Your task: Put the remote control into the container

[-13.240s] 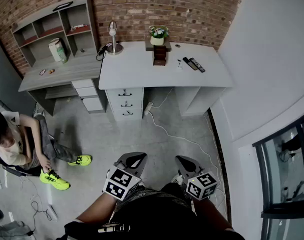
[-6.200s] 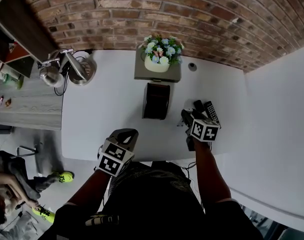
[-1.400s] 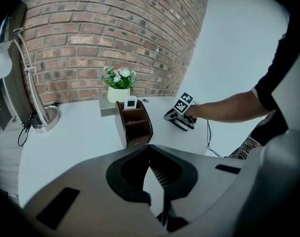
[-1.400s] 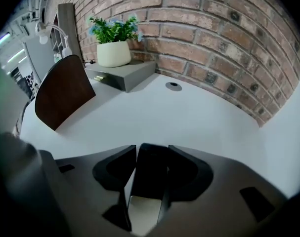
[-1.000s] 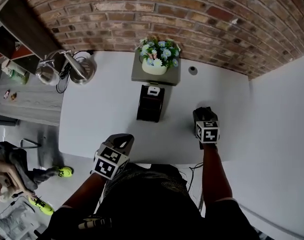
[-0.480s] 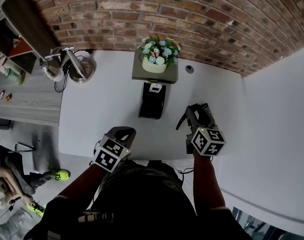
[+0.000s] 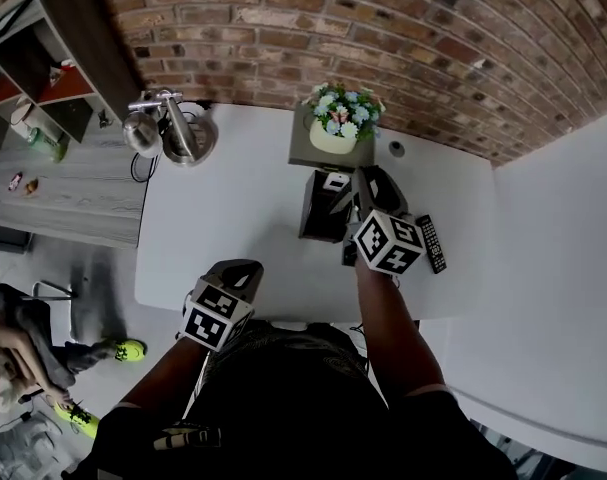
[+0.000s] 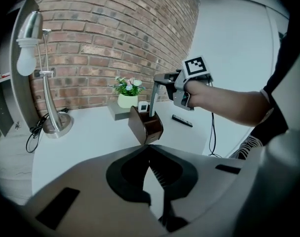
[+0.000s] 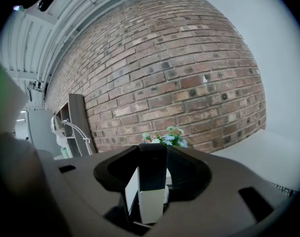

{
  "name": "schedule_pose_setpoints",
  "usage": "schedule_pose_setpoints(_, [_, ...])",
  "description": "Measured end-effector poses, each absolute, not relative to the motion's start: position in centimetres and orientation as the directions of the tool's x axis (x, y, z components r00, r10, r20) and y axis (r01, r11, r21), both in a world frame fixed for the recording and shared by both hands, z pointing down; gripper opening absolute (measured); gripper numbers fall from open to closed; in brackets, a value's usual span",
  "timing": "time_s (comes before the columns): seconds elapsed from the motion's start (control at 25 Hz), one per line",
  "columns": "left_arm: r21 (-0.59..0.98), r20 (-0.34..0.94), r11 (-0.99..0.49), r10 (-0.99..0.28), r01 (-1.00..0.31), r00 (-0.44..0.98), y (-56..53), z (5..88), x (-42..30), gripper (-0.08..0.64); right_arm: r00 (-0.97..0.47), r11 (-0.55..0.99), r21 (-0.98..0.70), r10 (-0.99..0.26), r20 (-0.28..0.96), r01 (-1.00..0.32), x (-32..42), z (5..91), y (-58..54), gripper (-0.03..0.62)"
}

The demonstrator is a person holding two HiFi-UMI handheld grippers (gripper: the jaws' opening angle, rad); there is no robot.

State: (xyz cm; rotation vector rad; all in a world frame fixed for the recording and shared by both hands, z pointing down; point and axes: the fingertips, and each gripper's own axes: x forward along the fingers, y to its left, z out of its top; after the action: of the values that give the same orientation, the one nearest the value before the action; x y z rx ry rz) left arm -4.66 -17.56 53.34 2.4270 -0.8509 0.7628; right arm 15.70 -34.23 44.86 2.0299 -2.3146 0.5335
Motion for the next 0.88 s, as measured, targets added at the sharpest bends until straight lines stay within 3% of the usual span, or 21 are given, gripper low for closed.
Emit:
schedule_pose_setpoints(0.16, [0.223, 0.628, -0.687, -0.441, -0.692, 0.641, -17.4, 53.2, -6.9, -0.006, -0.076, 0.025, -0.215, -0.97, 0.23, -0.976, 16.0, 46.8, -35.3, 0.187])
schedule_pose_setpoints(0.44, [0.233, 0.636, -0.67, -0.443, -0.705, 0.632, -17.1, 53.9, -8.6, -0.006, -0.056, 0.02, -0.156, -0.973, 0.226, -0.988, 15.7, 47.7, -34.3, 0.187])
schedule_pose_setpoints(0.88, [0.233, 0.611, -0.7, -0.435, -0.675, 0.662, -17.1, 53.1, -8.0, -0.006, -0.058, 0.016, -0.095, -0.887, 0.459, -0.995, 14.4, 53.9, -31.9, 0.189])
